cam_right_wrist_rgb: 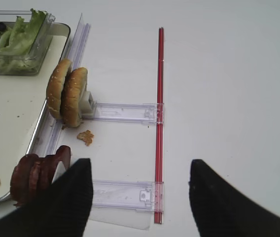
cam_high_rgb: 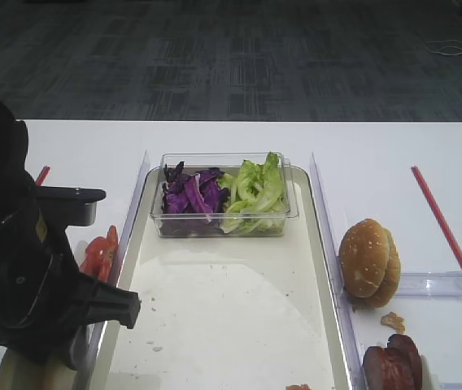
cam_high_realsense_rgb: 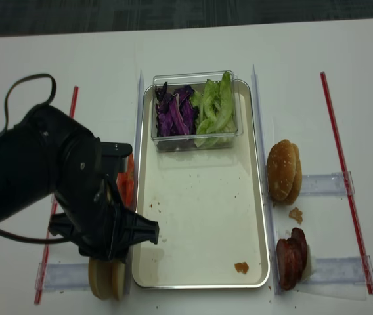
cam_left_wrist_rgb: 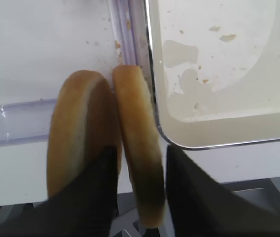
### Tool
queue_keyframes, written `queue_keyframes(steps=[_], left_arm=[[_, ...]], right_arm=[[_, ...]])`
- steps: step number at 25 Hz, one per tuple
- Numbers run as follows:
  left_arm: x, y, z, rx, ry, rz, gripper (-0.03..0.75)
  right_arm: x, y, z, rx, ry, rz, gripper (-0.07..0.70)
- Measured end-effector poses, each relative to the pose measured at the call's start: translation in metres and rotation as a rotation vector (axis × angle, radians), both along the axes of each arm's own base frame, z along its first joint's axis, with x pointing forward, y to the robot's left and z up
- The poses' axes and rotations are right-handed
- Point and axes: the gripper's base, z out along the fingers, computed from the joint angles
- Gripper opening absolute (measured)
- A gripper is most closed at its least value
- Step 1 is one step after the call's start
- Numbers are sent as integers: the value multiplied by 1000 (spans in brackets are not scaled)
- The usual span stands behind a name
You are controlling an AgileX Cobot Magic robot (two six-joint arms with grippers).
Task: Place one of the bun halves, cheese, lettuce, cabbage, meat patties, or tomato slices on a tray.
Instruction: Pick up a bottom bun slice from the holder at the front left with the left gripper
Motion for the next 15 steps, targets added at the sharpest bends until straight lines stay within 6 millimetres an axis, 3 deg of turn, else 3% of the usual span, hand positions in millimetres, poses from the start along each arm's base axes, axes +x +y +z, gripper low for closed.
queue_keyframes(steps=[15], left_arm=[[0,1,0,6,-4,-5,78]], right_arm=[[0,0,0,0,0,0,477]])
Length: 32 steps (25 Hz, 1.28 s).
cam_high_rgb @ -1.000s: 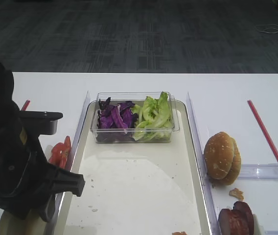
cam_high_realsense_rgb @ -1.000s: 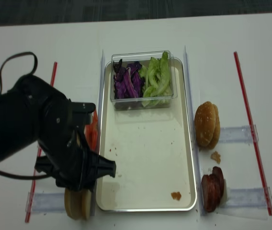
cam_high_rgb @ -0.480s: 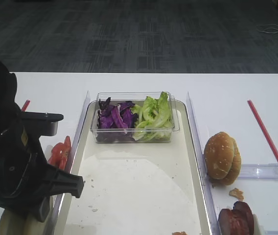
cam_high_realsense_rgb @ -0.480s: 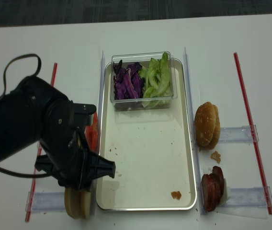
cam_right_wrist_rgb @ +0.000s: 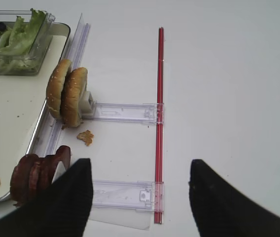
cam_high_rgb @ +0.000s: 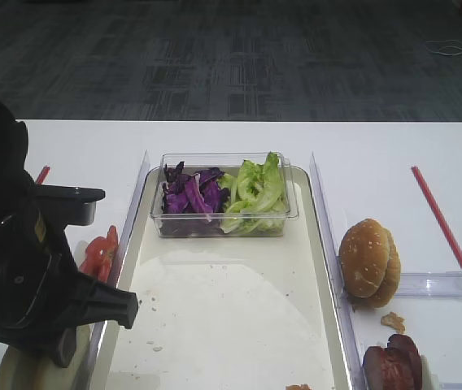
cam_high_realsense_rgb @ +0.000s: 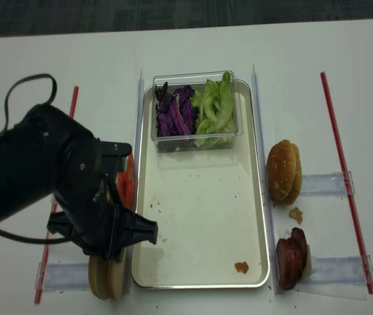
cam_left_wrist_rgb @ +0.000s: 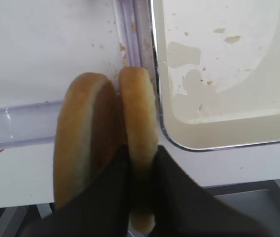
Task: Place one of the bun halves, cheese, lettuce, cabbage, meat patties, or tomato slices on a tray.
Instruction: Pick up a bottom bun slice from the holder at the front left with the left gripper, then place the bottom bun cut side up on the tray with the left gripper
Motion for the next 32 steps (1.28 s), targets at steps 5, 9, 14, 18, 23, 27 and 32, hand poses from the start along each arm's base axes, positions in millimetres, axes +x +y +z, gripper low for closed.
queue_keyframes(steps=[5,9,14,18,23,27,32], left_arm=[[0,0,0,1,-1,-1,58],[0,0,0,1,-1,-2,46],[-2,1,0,13,16,-23,41],[-2,2,0,17,21,-29,39],[-2,2,0,16,21,-29,39],[-5,4,8,-1,-6,-29,36],[-9,7,20,-24,-42,-30,33]], right_arm=[[0,0,0,-1,0,-1,477],[0,0,0,-1,0,-1,477],[0,0,0,-1,0,-1,477],[0,0,0,-1,0,-1,477],[0,0,0,-1,0,-1,477],[0,0,0,-1,0,-1,477],[0,0,0,-1,0,-1,477]])
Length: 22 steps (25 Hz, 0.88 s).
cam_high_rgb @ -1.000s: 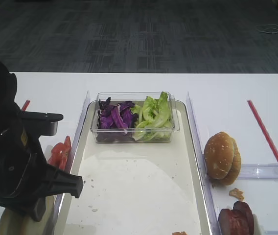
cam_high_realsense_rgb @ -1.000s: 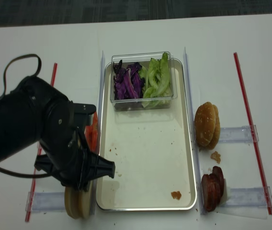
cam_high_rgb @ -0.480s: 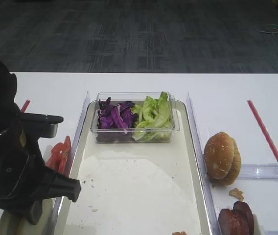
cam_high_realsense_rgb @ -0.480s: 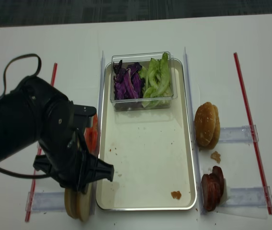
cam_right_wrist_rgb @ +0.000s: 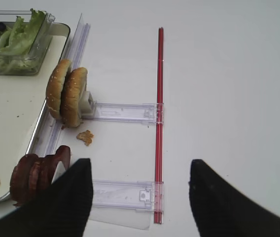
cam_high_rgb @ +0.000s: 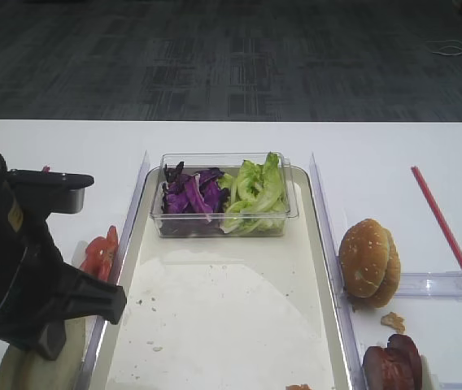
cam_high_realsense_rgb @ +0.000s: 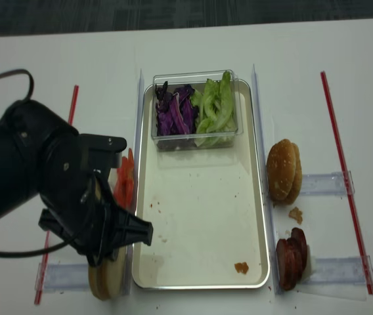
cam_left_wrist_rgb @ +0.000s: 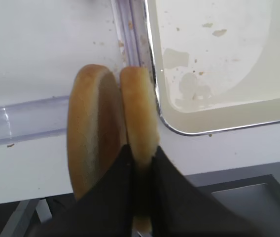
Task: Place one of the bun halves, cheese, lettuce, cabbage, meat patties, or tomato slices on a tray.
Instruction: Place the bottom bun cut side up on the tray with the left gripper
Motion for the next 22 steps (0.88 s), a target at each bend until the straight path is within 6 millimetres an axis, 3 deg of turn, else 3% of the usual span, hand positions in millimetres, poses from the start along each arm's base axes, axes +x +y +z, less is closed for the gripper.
queue_keyframes(steps=[13,22], left_arm=[[-9,7,21,-51,-75,-1,30],[2,-1,26,-147,-213,1,30]], right_arm=[[0,0,0,0,0,0,477],[0,0,0,0,0,0,477]])
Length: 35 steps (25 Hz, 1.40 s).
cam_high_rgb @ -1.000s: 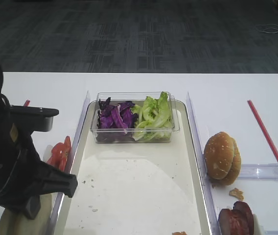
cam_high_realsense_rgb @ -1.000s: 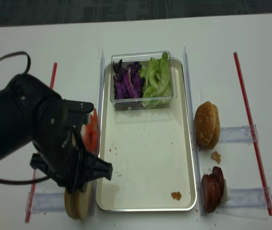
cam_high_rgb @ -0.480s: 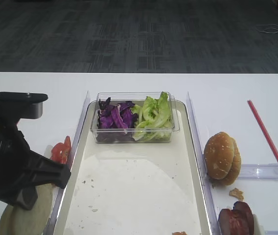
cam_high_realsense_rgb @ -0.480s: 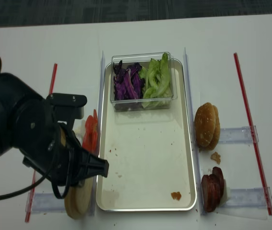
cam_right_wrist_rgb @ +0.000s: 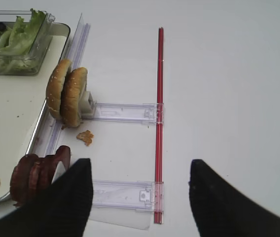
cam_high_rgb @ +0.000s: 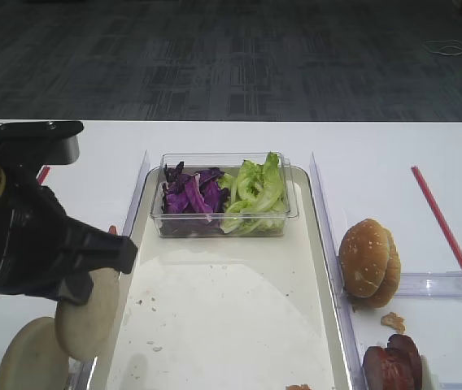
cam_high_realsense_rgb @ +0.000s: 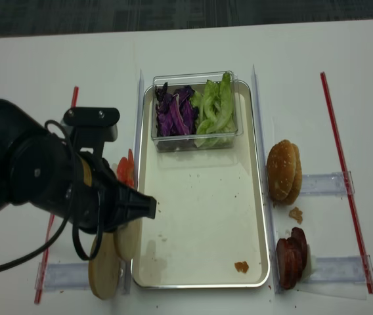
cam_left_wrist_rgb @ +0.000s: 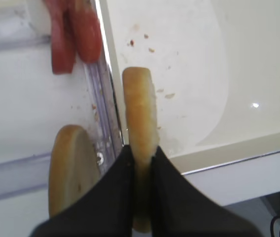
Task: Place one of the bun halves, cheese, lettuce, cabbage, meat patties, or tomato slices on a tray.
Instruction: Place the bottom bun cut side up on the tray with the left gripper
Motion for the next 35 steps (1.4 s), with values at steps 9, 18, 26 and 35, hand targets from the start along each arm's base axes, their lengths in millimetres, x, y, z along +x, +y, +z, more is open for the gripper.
queue_keyframes(steps=[9,18,26,35], left_arm=[[2,-9,-15,-126,-48,4,30],[2,-15,-24,-293,-61,-41,30],[7,-10,-24,-479,-76,-52,28],[9,-14,-46,-625,27,-87,27]], right_arm=[[0,0,0,0,0,0,477],[0,0,0,0,0,0,477],[0,0,0,0,0,0,477],[0,0,0,0,0,0,477]])
